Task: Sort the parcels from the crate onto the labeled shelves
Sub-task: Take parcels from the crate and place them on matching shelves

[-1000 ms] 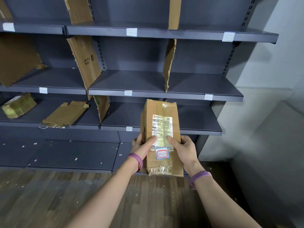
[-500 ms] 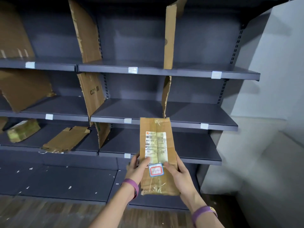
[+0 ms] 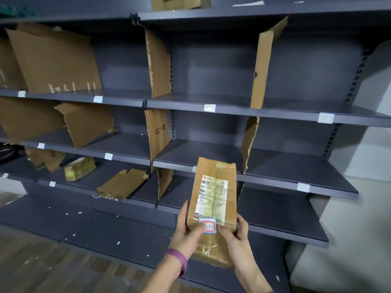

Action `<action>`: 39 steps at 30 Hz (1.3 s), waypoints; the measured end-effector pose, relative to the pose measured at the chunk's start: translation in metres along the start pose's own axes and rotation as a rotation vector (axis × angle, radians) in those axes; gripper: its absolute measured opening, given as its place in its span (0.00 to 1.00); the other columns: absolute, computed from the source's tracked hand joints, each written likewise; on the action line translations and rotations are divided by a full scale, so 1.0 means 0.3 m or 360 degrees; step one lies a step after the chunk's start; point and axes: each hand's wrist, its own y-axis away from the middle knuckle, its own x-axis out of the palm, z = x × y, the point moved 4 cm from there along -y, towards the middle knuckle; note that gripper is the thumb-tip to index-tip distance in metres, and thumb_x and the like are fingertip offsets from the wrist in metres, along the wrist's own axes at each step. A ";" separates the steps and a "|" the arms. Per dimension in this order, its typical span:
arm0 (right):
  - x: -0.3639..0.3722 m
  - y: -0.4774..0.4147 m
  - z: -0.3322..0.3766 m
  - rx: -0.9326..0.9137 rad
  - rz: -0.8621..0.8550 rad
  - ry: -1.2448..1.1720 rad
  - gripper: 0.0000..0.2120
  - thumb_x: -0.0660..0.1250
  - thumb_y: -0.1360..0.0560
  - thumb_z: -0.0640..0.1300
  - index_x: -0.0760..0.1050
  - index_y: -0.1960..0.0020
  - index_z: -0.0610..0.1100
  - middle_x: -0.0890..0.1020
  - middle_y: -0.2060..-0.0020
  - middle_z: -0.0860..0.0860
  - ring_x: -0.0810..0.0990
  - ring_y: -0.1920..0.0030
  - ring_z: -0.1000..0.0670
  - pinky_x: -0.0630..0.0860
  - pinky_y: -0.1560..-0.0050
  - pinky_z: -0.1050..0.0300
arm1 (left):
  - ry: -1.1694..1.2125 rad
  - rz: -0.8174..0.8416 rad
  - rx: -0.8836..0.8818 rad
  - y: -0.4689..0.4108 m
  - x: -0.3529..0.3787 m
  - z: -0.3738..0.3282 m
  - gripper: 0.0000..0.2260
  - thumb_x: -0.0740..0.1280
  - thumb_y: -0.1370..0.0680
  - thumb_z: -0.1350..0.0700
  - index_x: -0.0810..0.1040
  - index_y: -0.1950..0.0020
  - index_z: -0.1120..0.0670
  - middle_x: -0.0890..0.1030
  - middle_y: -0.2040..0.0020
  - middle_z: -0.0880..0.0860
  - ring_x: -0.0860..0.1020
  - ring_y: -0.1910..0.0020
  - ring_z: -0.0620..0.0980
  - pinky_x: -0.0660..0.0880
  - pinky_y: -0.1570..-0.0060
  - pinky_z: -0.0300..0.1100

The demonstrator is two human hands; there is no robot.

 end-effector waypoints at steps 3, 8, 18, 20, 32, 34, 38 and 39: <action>0.072 -0.030 -0.014 0.0016 0.0069 0.0064 0.24 0.71 0.25 0.42 0.66 0.34 0.55 0.81 0.44 0.56 0.82 0.47 0.54 0.78 0.47 0.56 | 0.0068 -0.0007 0.0008 -0.036 -0.075 0.034 0.27 0.68 0.23 0.57 0.61 0.32 0.34 0.77 0.39 0.37 0.78 0.47 0.35 0.74 0.57 0.32; 0.255 -0.051 -0.119 0.0117 0.0138 0.0134 0.24 0.73 0.27 0.41 0.70 0.34 0.54 0.84 0.46 0.56 0.82 0.44 0.54 0.75 0.36 0.48 | 0.0191 -0.0072 -0.0098 -0.100 -0.272 0.135 0.29 0.69 0.24 0.63 0.65 0.29 0.42 0.81 0.43 0.42 0.82 0.52 0.38 0.78 0.61 0.35; 0.435 -0.134 -0.285 0.0307 -0.0074 0.0045 0.25 0.73 0.27 0.42 0.70 0.33 0.54 0.84 0.45 0.53 0.81 0.42 0.51 0.73 0.34 0.46 | 0.0065 0.0072 -0.0225 -0.280 -0.465 0.237 0.27 0.68 0.24 0.62 0.68 0.32 0.39 0.82 0.45 0.39 0.81 0.49 0.37 0.78 0.52 0.39; 0.445 -0.147 -0.298 0.0321 -0.0117 0.0053 0.25 0.73 0.27 0.41 0.70 0.33 0.53 0.84 0.45 0.54 0.81 0.42 0.52 0.74 0.35 0.47 | 0.0061 0.0094 -0.0241 -0.297 -0.473 0.248 0.26 0.68 0.24 0.62 0.68 0.33 0.38 0.82 0.45 0.38 0.81 0.50 0.36 0.78 0.54 0.37; 0.740 -0.238 -0.346 0.0318 0.0320 0.0199 0.21 0.73 0.28 0.43 0.74 0.39 0.57 0.84 0.48 0.58 0.82 0.45 0.55 0.74 0.36 0.49 | 0.0079 -0.0442 -0.0242 -0.270 -0.777 0.236 0.34 0.75 0.36 0.47 0.66 0.35 0.27 0.75 0.36 0.47 0.77 0.40 0.45 0.75 0.40 0.49; 0.835 -0.233 -0.367 0.0313 0.0417 0.0242 0.21 0.74 0.29 0.46 0.74 0.40 0.59 0.84 0.49 0.61 0.81 0.45 0.57 0.75 0.37 0.50 | 0.0070 -0.0602 -0.0272 -0.251 -0.885 0.261 0.37 0.74 0.41 0.43 0.65 0.36 0.24 0.72 0.34 0.48 0.73 0.36 0.48 0.71 0.35 0.54; 1.003 -0.197 -0.390 0.0303 0.0570 0.0279 0.21 0.72 0.27 0.46 0.73 0.37 0.60 0.83 0.48 0.63 0.81 0.48 0.63 0.75 0.45 0.61 | 0.0131 -0.0759 -0.0232 -0.189 -1.042 0.228 0.38 0.74 0.43 0.43 0.66 0.34 0.28 0.71 0.33 0.48 0.73 0.36 0.45 0.70 0.33 0.52; 1.041 -0.189 -0.388 0.0308 0.0593 0.0273 0.21 0.72 0.27 0.46 0.72 0.37 0.60 0.83 0.49 0.63 0.81 0.49 0.64 0.74 0.49 0.64 | 0.0168 -0.0781 -0.0228 -0.179 -1.079 0.225 0.39 0.74 0.43 0.43 0.66 0.34 0.28 0.71 0.33 0.47 0.74 0.36 0.44 0.70 0.33 0.52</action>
